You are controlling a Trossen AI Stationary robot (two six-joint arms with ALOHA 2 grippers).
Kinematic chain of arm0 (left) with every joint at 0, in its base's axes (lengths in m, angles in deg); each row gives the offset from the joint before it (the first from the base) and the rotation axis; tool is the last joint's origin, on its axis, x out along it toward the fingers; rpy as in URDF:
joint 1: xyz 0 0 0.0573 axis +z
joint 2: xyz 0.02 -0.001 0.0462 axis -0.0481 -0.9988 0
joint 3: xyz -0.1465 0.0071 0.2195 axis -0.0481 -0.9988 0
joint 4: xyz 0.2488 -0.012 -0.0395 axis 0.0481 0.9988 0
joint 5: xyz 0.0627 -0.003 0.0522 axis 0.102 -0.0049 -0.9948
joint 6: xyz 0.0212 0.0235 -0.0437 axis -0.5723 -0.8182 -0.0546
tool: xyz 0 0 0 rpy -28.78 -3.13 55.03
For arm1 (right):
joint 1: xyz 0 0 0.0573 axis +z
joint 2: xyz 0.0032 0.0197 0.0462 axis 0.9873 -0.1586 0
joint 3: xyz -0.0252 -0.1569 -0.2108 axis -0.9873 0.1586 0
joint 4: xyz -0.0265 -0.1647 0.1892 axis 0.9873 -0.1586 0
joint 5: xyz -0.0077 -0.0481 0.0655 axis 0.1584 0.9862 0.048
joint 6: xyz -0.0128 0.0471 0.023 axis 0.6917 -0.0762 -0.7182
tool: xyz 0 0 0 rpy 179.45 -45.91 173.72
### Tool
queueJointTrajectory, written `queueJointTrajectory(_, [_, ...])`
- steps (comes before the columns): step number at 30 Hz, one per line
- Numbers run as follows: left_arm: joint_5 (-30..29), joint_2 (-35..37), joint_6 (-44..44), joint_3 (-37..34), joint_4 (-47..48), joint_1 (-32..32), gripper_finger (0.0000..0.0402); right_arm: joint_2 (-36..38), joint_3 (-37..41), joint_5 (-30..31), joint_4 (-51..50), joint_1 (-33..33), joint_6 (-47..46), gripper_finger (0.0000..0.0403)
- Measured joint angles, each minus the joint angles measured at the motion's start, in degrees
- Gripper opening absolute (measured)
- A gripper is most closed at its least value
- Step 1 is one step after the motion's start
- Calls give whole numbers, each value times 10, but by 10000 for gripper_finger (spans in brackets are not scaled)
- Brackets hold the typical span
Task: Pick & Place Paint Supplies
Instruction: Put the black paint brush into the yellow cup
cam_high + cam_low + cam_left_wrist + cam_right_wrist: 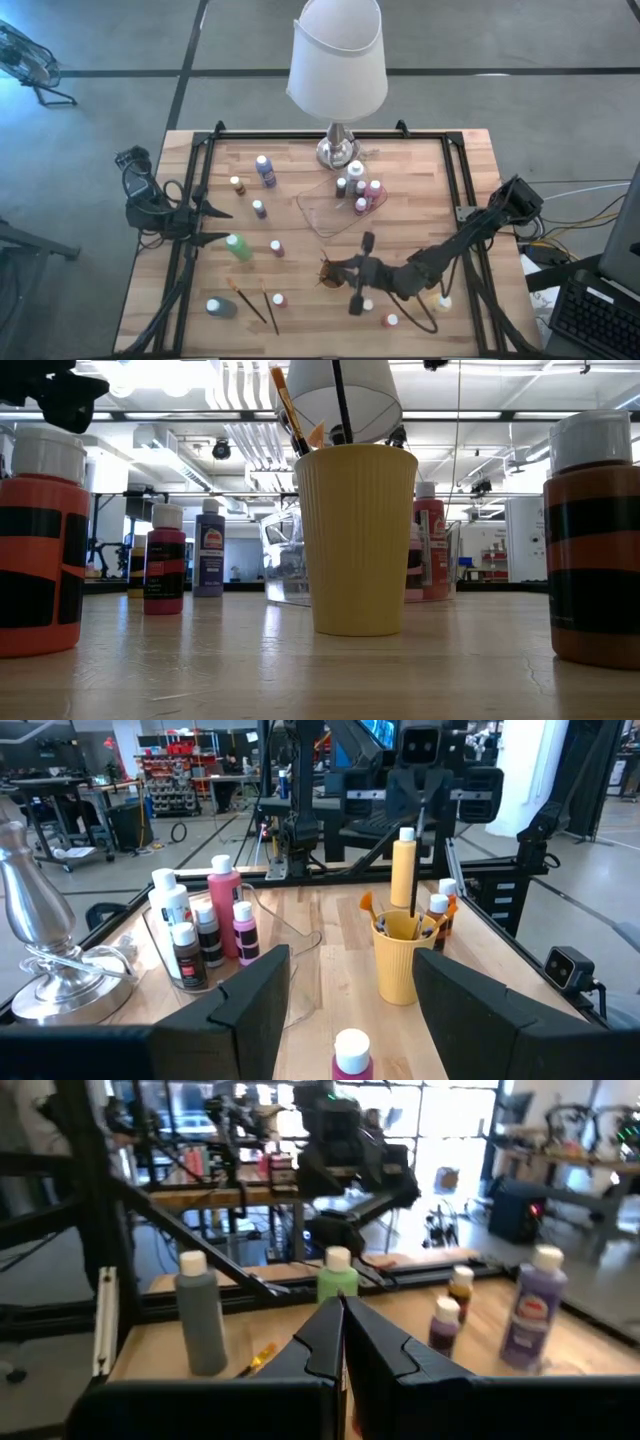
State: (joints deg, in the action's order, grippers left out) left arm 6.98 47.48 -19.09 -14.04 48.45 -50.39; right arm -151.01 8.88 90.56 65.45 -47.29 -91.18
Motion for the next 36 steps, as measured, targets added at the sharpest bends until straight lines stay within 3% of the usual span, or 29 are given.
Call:
queueJointTrajectory(15, [0,0,0,0,0,0,218,-4,71,49,9,-1,-146,8])
queueJointTrajectory(23, [0,0,0,0,0,0,218,-47,75,51,66,-3,-140,8])
queueJointTrajectory(36, [0,0,0,0,0,0,218,-62,75,51,64,-6,-147,8])
